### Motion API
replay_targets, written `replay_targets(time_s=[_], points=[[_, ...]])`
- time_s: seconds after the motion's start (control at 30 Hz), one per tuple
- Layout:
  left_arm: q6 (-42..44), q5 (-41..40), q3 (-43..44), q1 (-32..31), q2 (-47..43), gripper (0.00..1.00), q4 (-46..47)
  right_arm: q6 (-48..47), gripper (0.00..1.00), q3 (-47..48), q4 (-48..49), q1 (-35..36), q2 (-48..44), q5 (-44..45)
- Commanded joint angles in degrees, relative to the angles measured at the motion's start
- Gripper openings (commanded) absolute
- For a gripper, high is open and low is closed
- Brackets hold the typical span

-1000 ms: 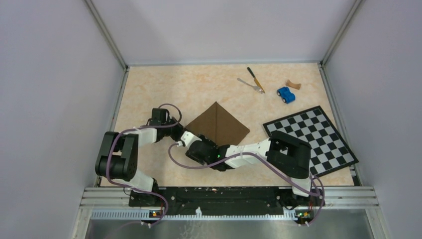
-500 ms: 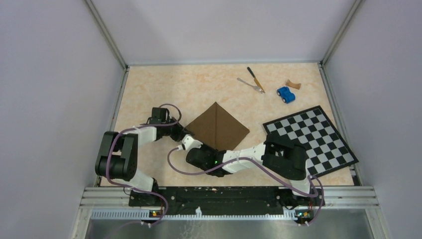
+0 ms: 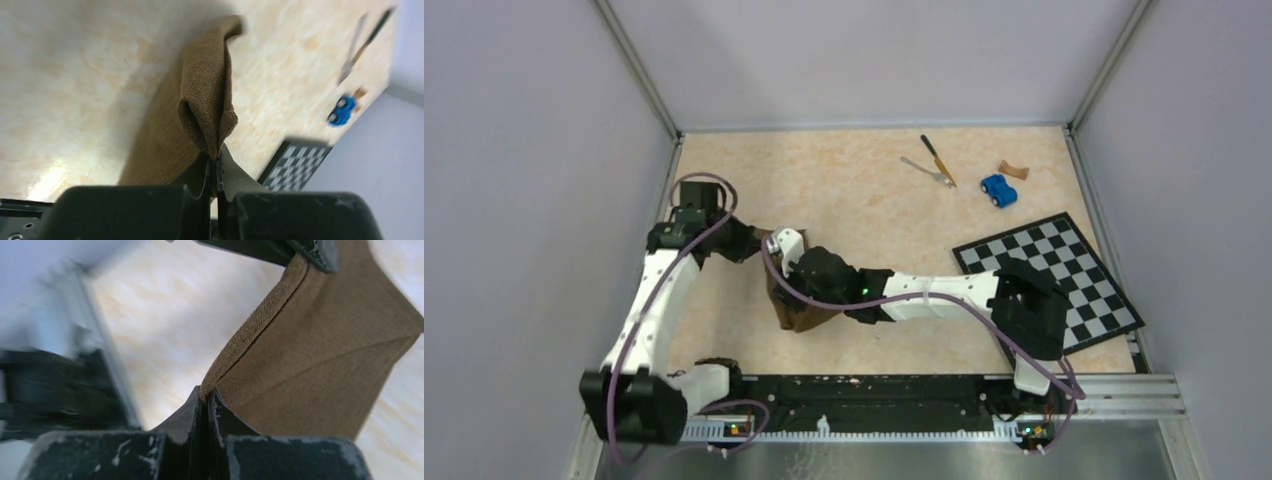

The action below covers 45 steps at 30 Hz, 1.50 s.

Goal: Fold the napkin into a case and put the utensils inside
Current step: Turn over the upper triangle folded napkin at the center of the board.

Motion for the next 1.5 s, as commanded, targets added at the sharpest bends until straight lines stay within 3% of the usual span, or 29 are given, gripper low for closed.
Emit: replay_targets(time_s=[0.0,0.1,0.2,0.27,0.37,0.53,0.63,0.73,0.9,1.0,1.03,1.2,1.37,1.47], points=[[-0.4,-22.2,12.9,1.8,-11.9,0.0,-6.2,20.0,0.0,0.9,22.3,-1.2,-1.1,-38.9],[4.1,-23.1,15.1,1.4,-12.5,0.0,-1.6,34.2,0.0,-0.8,39.4,-4.0,4.0,-48.5],[10.5,-21.2,16.4,-2.0,-4.7,0.0,2.6,49.2,0.0,-5.2,57.9,-7.2,9.0,-52.9],[15.0,-24.2,17.9,-7.7,3.5,0.0,4.4,52.8,0.0,-7.5,60.0,-9.2,11.1,-53.4],[21.7,-21.3,17.5,-10.9,15.0,0.0,12.0,56.4,0.0,-13.1,63.9,-13.3,13.2,-53.3],[26.5,-14.6,18.7,-13.1,32.4,0.0,23.7,49.9,0.0,-22.5,58.8,-20.1,13.3,-52.3],[27.2,-9.7,22.8,-14.9,38.6,0.0,25.2,46.8,0.0,-27.3,56.0,-22.9,12.6,-51.5],[29.1,-8.1,25.6,-17.8,41.3,0.14,25.4,44.4,0.14,-30.5,51.6,-24.6,9.9,-50.3],[33.4,-4.6,27.7,-19.5,38.5,0.64,20.9,35.3,0.41,-33.9,33.4,-25.8,-0.6,-41.0],[36.2,-2.8,24.7,-20.1,31.3,0.95,18.1,31.2,0.49,-34.8,25.5,-27.5,-5.3,-36.7],[36.8,-1.8,23.3,-20.1,28.6,0.98,17.0,30.6,0.5,-34.9,24.8,-28.1,-5.9,-36.6],[38.2,3.8,11.6,-20.5,16.7,0.95,14.7,30.0,0.5,-36.0,25.1,-31.7,-5.8,-38.1],[34.0,4.2,-0.6,-24.1,9.7,0.71,18.0,29.5,0.48,-32.2,26.2,-34.2,-1.0,-41.6],[31.3,1.6,-3.0,-27.5,10.6,0.59,20.2,30.1,0.43,-31.0,26.9,-34.3,0.8,-42.3]])
